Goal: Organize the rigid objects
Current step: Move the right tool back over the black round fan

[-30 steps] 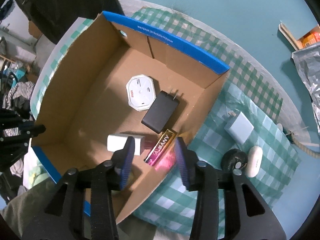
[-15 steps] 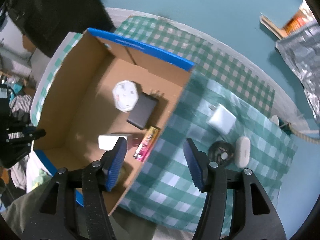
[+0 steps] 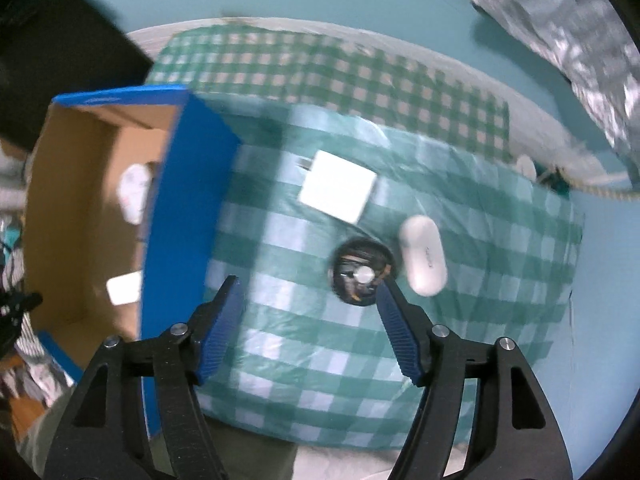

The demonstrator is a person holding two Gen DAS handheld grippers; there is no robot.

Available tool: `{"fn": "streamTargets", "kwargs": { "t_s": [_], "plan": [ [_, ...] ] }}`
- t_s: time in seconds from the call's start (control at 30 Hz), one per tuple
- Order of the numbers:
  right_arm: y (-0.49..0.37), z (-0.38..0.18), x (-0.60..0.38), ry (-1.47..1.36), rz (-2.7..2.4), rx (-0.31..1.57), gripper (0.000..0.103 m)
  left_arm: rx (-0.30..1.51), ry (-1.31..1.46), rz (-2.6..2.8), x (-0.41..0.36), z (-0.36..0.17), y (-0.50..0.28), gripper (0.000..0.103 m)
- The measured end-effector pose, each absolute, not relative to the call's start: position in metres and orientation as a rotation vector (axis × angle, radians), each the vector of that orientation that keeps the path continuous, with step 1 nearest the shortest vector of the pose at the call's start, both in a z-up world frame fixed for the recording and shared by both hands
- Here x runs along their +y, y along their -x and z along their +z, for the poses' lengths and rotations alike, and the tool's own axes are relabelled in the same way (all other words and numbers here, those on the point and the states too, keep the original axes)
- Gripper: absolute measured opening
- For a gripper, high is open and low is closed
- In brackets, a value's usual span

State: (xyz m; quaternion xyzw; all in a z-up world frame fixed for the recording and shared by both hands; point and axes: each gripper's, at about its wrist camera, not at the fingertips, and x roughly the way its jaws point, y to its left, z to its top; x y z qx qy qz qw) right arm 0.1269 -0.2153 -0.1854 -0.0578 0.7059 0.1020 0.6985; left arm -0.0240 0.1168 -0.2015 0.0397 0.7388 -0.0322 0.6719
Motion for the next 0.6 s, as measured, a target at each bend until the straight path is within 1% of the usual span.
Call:
{"fn": "streamTargets", "kwargs": {
  "t_s": [0.3,0.6],
  "plan": [
    [-0.138,-0.228,-0.249,-0.016,0.122,1.668,0.071,1.665,-0.088,-0.070,0.116,-0.201,0.024,0.004],
    [-0.142,-0.255,-0.249,-0.022,0.076,1.701,0.071,1.666,-0.087,-0.070,0.116,-0.201,0.025,0.004]
  ]
}}
